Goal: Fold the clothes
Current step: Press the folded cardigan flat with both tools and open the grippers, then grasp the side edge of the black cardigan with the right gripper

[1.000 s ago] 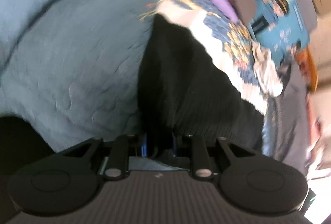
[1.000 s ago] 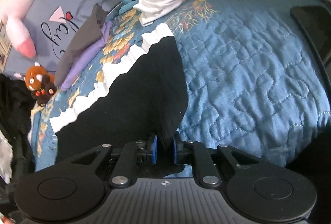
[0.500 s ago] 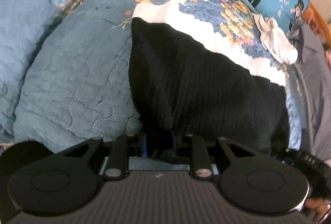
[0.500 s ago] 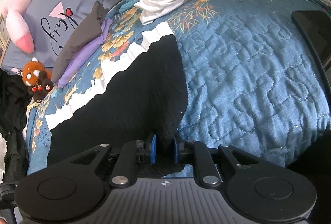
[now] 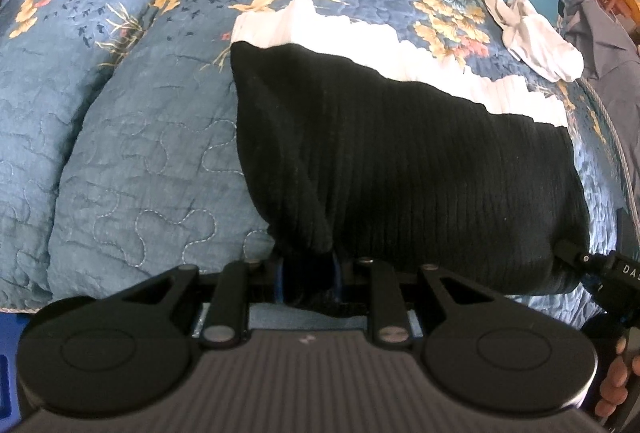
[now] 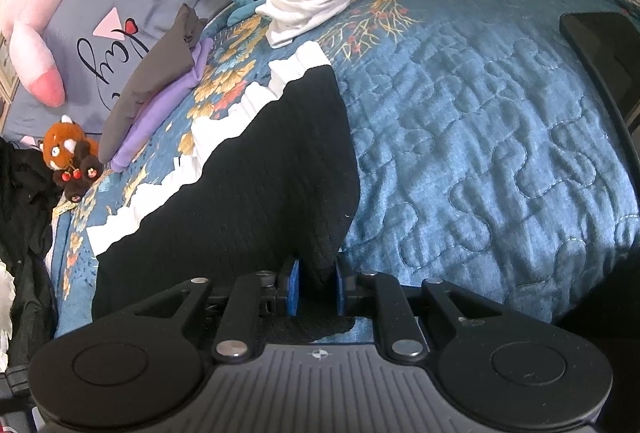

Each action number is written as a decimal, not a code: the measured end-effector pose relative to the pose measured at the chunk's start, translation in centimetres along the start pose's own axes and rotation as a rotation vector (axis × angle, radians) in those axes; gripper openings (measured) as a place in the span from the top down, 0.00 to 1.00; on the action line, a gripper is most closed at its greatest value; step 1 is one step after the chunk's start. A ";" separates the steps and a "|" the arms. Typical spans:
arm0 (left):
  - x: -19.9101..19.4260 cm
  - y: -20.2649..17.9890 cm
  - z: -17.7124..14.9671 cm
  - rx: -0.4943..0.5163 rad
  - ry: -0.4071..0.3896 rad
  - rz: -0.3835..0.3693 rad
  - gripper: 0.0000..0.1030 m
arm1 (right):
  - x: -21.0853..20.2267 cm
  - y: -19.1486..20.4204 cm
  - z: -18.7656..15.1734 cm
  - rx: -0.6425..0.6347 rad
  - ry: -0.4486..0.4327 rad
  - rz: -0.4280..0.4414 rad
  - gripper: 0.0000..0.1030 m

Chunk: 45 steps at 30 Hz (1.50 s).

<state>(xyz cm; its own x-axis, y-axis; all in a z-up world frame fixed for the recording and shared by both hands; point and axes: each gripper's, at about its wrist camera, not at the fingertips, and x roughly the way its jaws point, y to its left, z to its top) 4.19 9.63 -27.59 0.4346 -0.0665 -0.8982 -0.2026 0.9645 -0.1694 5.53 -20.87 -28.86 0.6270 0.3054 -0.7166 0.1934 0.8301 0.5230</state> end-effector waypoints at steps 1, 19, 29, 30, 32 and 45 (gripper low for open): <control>-0.2 0.1 0.0 0.004 -0.006 0.008 0.72 | 0.0 0.0 0.0 -0.001 0.000 -0.001 0.85; -6.0 4.3 0.8 -0.024 -0.146 0.076 0.17 | -1.4 3.2 0.8 -0.093 -0.051 -0.038 0.87; -7.0 7.2 0.8 -0.018 -0.157 0.151 0.17 | -1.6 14.0 1.9 -0.470 -0.109 -0.027 0.88; -7.0 7.6 0.7 -0.027 -0.156 0.147 0.17 | -1.2 15.3 1.5 -0.519 -0.103 -0.020 0.88; -7.3 8.2 0.4 -0.035 -0.159 0.143 0.16 | -0.4 17.8 0.6 -0.615 -0.087 -0.009 0.88; -7.5 11.1 0.0 -0.079 -0.150 0.161 0.14 | 3.7 26.9 -11.5 -1.352 -0.021 -0.043 0.87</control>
